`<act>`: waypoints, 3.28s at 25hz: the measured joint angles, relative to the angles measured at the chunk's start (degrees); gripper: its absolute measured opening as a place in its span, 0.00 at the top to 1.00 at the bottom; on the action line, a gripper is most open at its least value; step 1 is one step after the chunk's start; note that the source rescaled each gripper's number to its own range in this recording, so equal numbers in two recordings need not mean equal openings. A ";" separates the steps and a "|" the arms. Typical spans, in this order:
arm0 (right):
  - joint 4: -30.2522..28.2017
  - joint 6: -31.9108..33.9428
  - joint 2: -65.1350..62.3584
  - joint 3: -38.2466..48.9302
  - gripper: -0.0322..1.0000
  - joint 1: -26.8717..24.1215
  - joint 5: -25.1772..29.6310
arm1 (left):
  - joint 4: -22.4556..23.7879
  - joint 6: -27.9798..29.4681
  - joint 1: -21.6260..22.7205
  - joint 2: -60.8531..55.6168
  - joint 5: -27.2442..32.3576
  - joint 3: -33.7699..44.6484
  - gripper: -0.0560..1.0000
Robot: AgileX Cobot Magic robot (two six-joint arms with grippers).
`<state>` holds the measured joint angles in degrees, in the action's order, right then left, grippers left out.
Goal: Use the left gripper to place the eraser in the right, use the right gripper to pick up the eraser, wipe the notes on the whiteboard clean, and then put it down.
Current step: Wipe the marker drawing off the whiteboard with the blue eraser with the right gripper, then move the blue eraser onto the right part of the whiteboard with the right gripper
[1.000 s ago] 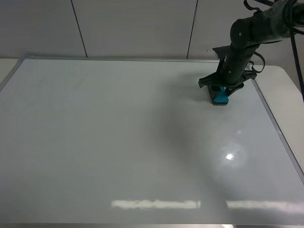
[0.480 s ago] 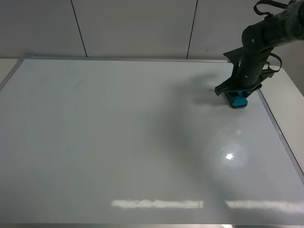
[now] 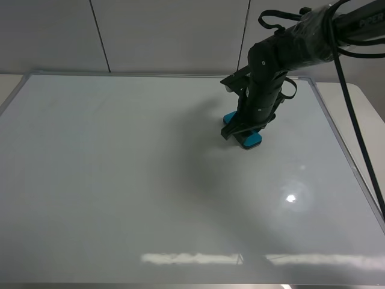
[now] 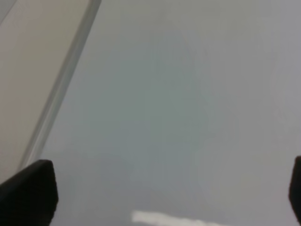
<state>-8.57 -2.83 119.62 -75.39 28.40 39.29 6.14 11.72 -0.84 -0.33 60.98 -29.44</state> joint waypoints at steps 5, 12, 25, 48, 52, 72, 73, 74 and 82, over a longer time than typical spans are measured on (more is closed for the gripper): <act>3.51 0.07 0.00 0.18 0.94 0.68 -1.60 | 0.00 0.00 0.00 0.00 0.00 0.00 0.00; 8.93 2.18 0.49 0.18 0.94 -3.14 -1.83 | 0.00 0.00 0.00 0.00 0.00 0.00 0.00; 10.99 3.31 0.67 0.01 0.94 -17.92 -4.80 | 0.00 0.00 0.00 0.00 0.00 0.00 0.00; 9.74 6.00 1.89 0.00 0.94 -8.53 -16.80 | 0.00 0.00 0.00 0.00 0.00 0.00 0.00; 8.99 7.00 1.89 0.05 0.94 -8.30 -16.62 | 0.00 0.00 0.00 0.00 0.00 0.00 0.00; 2.57 13.63 1.23 -0.20 0.94 -19.39 -9.04 | 0.00 0.00 0.00 0.00 0.00 0.00 0.00; 2.57 13.57 0.94 -0.20 0.94 -19.57 -8.88 | 0.00 0.00 0.00 0.00 0.00 0.00 0.00; 2.39 13.30 0.44 -0.20 0.94 -19.57 -8.68 | 0.00 0.00 0.00 0.00 0.00 0.00 0.00; 0.64 7.95 -7.26 1.80 0.94 -16.16 -1.24 | 0.00 0.00 0.00 0.00 0.00 0.00 0.00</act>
<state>-7.93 5.12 112.36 -73.58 12.25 38.05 6.14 11.72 -0.84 -0.33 60.98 -29.44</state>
